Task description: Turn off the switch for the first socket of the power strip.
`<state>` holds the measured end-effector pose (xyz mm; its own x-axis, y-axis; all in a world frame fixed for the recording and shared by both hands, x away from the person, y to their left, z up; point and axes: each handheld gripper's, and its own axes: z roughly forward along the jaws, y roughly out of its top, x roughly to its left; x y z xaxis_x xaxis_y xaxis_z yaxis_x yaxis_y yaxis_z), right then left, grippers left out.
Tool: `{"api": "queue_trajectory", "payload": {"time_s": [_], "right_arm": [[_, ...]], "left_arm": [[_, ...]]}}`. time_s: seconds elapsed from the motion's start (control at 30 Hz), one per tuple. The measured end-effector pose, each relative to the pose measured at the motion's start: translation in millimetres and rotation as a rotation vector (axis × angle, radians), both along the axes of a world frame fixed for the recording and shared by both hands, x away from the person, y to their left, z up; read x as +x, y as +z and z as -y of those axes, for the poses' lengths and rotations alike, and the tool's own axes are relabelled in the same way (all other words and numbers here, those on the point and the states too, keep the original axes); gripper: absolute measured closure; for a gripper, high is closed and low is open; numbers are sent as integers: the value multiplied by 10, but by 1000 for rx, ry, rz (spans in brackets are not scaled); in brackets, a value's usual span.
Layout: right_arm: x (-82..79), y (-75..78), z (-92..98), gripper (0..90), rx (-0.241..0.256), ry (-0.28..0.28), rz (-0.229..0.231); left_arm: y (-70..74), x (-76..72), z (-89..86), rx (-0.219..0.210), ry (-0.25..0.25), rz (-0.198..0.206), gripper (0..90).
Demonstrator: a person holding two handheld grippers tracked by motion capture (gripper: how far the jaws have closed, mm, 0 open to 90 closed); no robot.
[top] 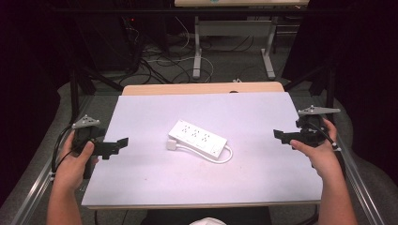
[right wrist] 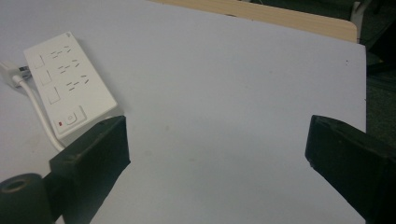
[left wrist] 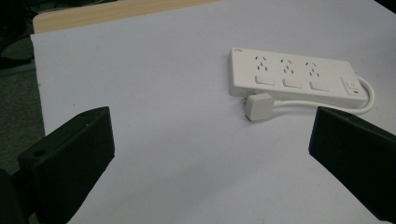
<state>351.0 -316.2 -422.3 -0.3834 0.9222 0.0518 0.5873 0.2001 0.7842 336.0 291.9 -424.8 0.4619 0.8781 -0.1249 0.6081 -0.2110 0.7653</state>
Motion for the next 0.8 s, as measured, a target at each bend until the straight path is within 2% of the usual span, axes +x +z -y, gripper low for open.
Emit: {"api": "queue_trajectory", "payload": {"time_s": [0.03,0.07,0.23,0.43,0.53,0.57,0.7,0.8], "right_arm": [[-2,-6,-2,67,2,1,-8],[6,-19,-1,75,1,7,-6],[24,-55,-43,88,-16,28,-24],[47,-80,-103,88,2,50,-20],[44,-105,-130,88,1,60,-36],[41,-110,-142,88,0,61,-38],[43,-124,-206,88,-19,74,-23],[50,-138,-236,88,-28,81,-17]], "left_arm": [[0,0,0,0,0,0,3],[-6,17,-7,23,10,4,3],[-24,9,7,29,12,-10,3],[-47,8,41,34,9,-8,3],[-40,-6,79,36,-7,-13,3],[-46,-11,104,31,3,-6,3],[-28,-17,136,50,-17,-3,3],[-30,-21,161,33,-12,0,3]]}}
